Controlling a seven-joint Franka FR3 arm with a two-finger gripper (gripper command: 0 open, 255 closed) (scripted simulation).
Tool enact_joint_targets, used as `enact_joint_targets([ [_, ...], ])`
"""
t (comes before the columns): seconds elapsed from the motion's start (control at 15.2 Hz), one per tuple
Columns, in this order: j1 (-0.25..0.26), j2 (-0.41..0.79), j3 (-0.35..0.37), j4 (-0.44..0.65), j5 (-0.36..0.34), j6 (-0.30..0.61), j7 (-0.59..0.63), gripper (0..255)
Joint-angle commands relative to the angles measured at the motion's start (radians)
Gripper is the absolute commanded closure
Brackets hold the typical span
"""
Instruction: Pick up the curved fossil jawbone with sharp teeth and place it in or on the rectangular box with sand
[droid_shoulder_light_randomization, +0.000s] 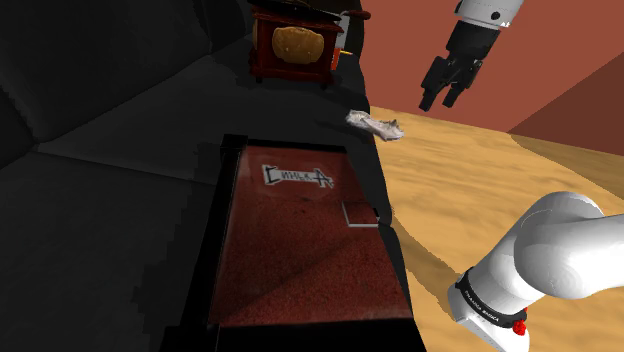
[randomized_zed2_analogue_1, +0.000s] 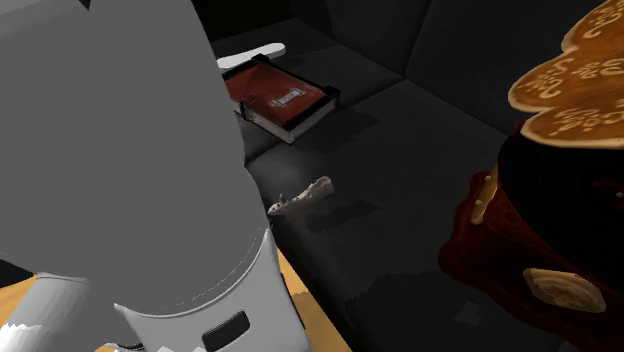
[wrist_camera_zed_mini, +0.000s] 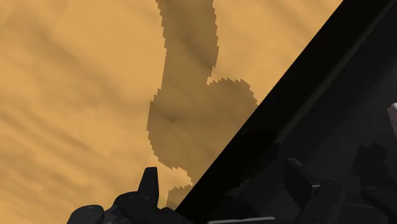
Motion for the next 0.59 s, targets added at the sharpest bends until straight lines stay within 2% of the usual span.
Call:
enact_joint_targets([
  [0.0, 0.000, 0.000, 0.000, 0.000, 0.000, 0.000, 0.000, 0],
  [0.53, 0.100, 0.050, 0.218, 0.068, -0.006, 0.017, 0.068, 0],
])
